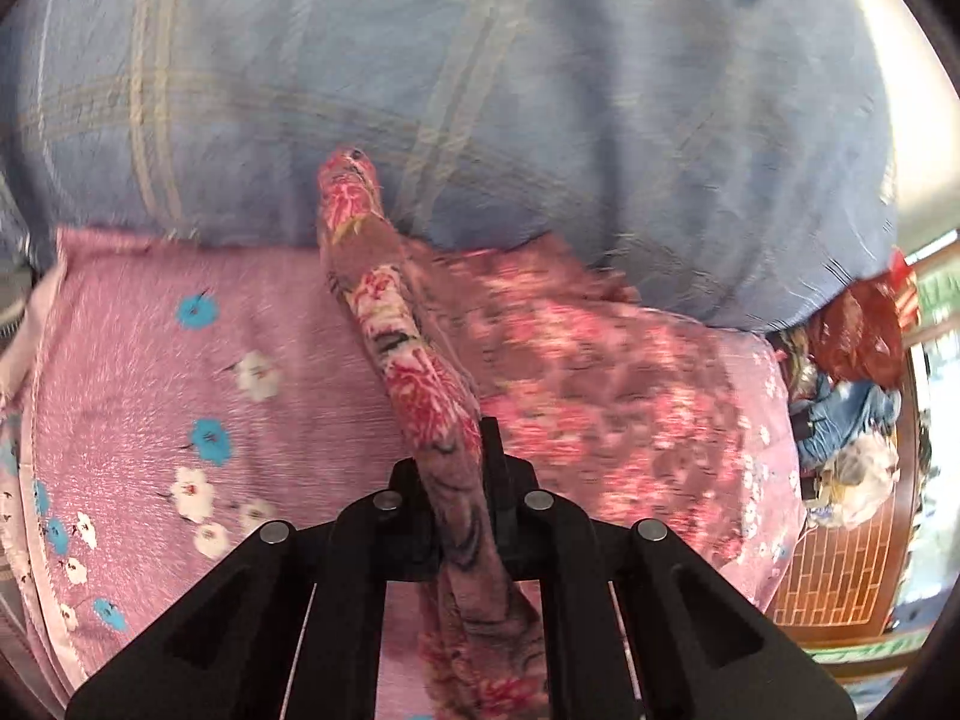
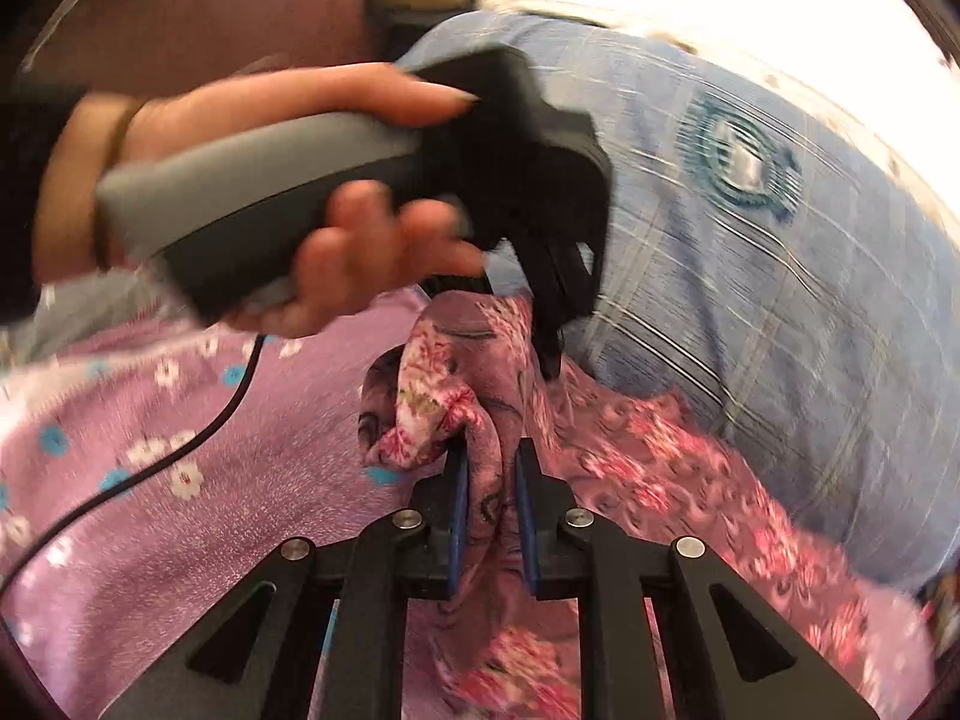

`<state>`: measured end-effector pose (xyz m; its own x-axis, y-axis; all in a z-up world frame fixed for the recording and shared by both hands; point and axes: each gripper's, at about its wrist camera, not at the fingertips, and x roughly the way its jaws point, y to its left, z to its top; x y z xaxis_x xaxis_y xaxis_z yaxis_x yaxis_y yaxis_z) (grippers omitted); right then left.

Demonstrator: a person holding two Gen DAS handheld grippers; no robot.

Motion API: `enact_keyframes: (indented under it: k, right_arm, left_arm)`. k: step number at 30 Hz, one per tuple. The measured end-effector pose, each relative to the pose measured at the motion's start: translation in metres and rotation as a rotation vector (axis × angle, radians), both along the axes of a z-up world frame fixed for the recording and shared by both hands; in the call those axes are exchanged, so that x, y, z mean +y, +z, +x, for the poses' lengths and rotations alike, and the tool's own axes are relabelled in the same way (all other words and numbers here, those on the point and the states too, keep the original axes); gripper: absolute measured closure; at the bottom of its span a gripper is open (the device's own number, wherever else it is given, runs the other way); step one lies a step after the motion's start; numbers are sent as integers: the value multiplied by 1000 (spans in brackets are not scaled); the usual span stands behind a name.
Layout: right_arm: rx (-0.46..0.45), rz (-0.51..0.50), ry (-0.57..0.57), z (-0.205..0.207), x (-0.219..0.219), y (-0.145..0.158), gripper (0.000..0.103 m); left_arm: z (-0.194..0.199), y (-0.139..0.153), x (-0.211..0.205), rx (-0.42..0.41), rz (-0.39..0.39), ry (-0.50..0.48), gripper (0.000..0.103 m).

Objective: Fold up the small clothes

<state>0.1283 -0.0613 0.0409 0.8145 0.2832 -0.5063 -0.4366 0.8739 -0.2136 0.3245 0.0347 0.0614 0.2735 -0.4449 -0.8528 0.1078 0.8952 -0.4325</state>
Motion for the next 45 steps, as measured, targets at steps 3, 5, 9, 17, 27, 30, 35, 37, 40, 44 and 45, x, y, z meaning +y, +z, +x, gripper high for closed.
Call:
enact_keyframes:
  k: [3,5,9,17,27,30,35,37,40,44,45]
  right_arm:
    - [30,93,-41,-4,-28,11,89]
    - [53,160,-74,-7,-51,18,90]
    - [74,243,-111,-10,-88,24,90]
    - [141,429,-176,-20,-176,25,94]
    - [276,734,-253,-7,-270,-10,103]
    - [394,813,-258,4,-284,-27,95]
    - [504,887,-220,-1,-290,-39,62]
    - [471,867,-165,-6,-281,-32,46]
    - [340,765,-167,-7,-263,-23,32]
    - [241,778,-128,8,-255,-25,57]
    - [277,806,-139,11,-258,-28,90]
  left_arm:
    - [-5,19,-26,-32,13,-21,96]
    - [-8,28,-44,-50,28,-31,96]
    - [-17,44,-82,-71,39,-63,96]
    - [-25,46,-171,-110,123,-112,96]
    - [-14,12,-238,-58,232,-99,96]
    - [-12,8,-247,-56,266,-118,96]
    - [-4,3,-244,-26,277,-128,96]
    - [-4,3,-243,-22,277,-135,96]
    - [-7,3,-247,-34,291,-152,96]
    - [-12,3,-250,-39,298,-150,96]
    - [-13,4,-253,-44,297,-151,96]
